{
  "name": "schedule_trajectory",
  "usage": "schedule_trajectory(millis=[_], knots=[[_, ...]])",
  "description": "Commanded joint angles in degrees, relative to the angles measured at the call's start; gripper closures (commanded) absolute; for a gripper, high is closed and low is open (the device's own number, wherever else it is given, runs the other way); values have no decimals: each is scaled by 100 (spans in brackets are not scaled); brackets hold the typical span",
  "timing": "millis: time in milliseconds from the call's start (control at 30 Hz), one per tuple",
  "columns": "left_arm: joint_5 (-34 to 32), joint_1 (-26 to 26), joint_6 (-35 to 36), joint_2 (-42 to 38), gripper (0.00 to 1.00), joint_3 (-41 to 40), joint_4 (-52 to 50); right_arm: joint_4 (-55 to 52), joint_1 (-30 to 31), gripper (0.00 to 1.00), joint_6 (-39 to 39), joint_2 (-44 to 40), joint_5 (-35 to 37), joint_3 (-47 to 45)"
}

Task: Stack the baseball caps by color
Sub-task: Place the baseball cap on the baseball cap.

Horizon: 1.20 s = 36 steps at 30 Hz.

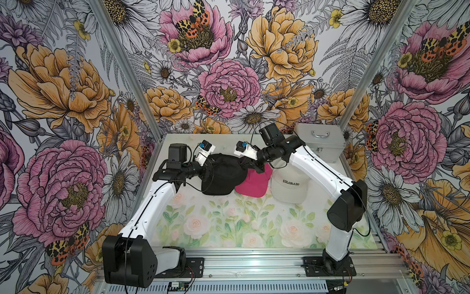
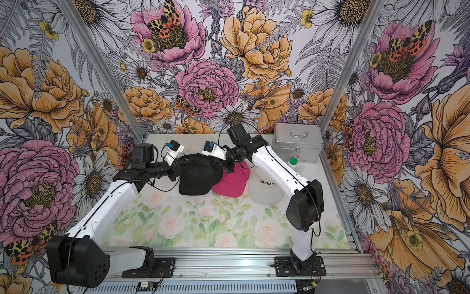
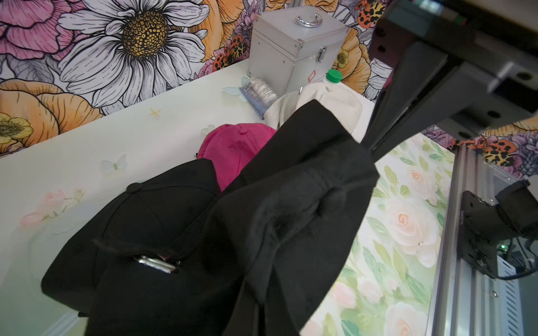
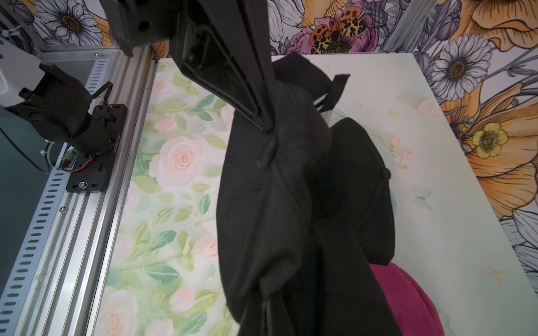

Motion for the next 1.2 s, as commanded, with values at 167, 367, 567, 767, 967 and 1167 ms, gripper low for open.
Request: schedule_trajectory(millis=[167,367,567,767,967,1167], knots=[[-382,585,-932,-376,100,-109,411,-14,256,100,1353,349,-57,363],[-97,746,-1725,260,98,513,375,-19,250,100,2227,1120,272,1128],[614,756,-1489,495,87,564,267,-23,234,100,2303,1096,-33,1141],[225,788,-1170,824,84,676,167,-14,134,100,2520,1384,88,1194],[-110,809,-1270,1702,100,1147,136,-14,84,100,2989,2099,715,2090],[-156,800,-1337,2311,100,1348,138,-27,-65,100,3374,2690,994,2740]])
